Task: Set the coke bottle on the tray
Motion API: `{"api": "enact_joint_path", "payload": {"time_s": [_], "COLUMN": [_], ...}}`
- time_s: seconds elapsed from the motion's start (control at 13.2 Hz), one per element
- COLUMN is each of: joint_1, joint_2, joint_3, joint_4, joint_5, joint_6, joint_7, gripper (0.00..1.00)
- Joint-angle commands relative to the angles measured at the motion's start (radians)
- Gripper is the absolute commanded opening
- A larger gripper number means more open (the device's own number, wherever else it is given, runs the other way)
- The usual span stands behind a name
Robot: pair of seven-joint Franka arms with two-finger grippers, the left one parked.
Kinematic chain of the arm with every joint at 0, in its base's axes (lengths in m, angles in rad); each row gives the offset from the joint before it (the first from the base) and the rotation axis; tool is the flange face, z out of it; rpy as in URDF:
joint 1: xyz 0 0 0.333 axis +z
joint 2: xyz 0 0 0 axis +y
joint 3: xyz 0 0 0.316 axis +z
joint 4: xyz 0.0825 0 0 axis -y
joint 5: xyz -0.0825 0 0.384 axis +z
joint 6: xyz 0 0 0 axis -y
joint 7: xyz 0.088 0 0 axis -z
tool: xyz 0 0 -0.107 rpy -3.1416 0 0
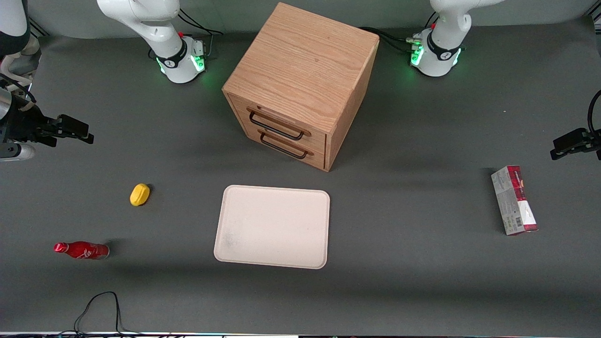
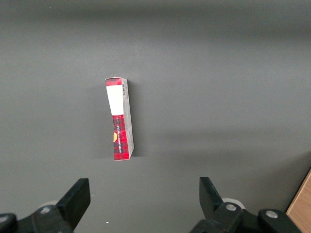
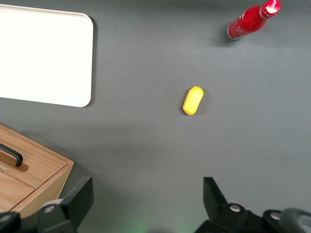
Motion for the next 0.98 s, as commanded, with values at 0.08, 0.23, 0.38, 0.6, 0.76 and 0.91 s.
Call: {"api": "enact_joint_path", "payload": {"time_s": [0.08,0.23,0.38,0.6,0.76,0.91], "joint_1": [-0.011,-0.01,-0.01,-0.01,-0.013,-0.016], "joint_2": [0.016,0.021,0.021,0.021,0.021,0.027], "joint_3": [0.013,0.013,0.013,0.011,0.011,0.007], "joint_4": [0.042,0.05,0.048,0.048,0.045,0.047], "joint_5": [0.021,0.016,0.018,0.009,0.009,0.009], "joint_6": [-0.028,-0.028,-0.03,-0.031,-0.031,-0.031], "joint_7": [0.027,0.021,0.029,0.03,0.03,0.03], "gripper": [1.0,1.0,1.0,1.0,1.0,1.0]}}
